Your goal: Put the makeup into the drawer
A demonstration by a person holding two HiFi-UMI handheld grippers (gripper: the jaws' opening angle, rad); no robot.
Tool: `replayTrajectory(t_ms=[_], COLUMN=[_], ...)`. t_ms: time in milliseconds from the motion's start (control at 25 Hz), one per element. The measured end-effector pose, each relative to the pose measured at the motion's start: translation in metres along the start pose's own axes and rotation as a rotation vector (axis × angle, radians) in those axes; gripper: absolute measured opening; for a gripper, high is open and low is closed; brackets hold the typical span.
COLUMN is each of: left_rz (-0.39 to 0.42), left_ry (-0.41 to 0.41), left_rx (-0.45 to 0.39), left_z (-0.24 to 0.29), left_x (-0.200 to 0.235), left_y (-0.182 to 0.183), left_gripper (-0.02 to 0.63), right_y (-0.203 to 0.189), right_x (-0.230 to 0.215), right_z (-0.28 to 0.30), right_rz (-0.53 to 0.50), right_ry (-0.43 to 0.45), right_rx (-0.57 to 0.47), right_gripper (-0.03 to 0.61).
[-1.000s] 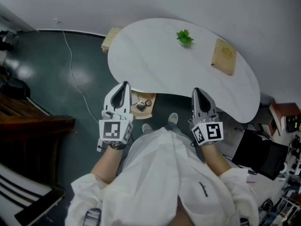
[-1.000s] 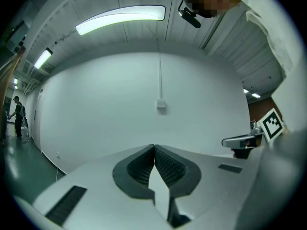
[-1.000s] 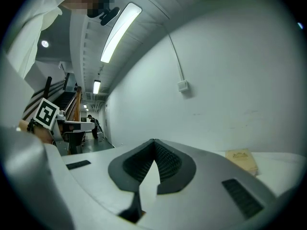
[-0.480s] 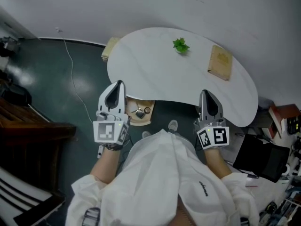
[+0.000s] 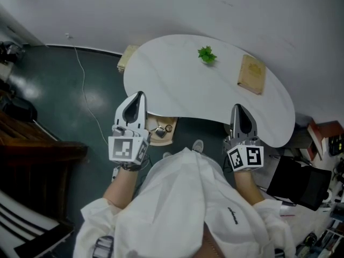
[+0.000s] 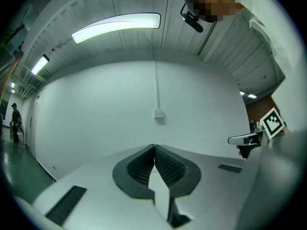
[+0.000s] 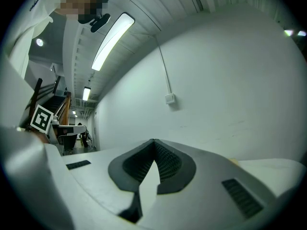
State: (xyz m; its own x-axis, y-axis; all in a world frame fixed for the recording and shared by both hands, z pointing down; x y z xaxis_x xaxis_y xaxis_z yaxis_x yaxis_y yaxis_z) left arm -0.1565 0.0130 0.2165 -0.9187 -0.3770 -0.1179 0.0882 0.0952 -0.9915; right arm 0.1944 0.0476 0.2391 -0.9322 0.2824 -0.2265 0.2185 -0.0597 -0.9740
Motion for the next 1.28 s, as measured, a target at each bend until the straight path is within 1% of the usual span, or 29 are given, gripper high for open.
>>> replayTrajectory(t_ms=[200, 360, 560, 680, 800, 960, 1280], left_rz=[0.002, -0.004, -0.006, 0.002, -0.013, -0.013, -0.019], left_ry=[-0.011, -0.024, -0.021, -0.009, -0.003, -0.02, -0.031], left_rx=[0.024, 0.023, 0.031, 0.059, 0.079, 0.053, 0.055], left_z=[0.002, 0.003, 0.003, 0.002, 0.001, 0.002, 0.004], left_x=[-0.001, -0.003, -0.003, -0.002, -0.001, -0.001, -0.006], left_y=[-0.003, -0.008, -0.01, -0.011, -0.014, -0.019, -0.019], left_gripper=[0.026, 0.026, 0.026, 0.026, 0.026, 0.026, 0.026], right_y=[-0.003, -0.005, -0.007, -0.008, -0.01, -0.013, -0.013], right_x=[-0.002, -0.002, -0.001, 0.0, 0.002, 0.005, 0.005], right_z=[-0.001, 0.0, 0.002, 0.003, 0.005, 0.008, 0.01], right_rz=[-0.004, -0.011, -0.003, 0.001, 0.004, 0.005, 0.001], right_ry=[-0.008, -0.009, -0.009, -0.006, 0.0, 0.008, 0.009], right_rx=[0.022, 0.035, 0.042, 0.042, 0.05, 0.057, 0.069], right_gripper=[0.018, 0.017, 0.017, 0.017, 0.017, 0.017, 0.017])
Point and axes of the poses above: the fingertips, and each gripper's own axes: z forward along the fingers, x to its left, y out of its top, the point moved 9 cm from there along -z, backward along the fingers, and after that the axes turned 7 degrees about z, right-handed, at the moved point
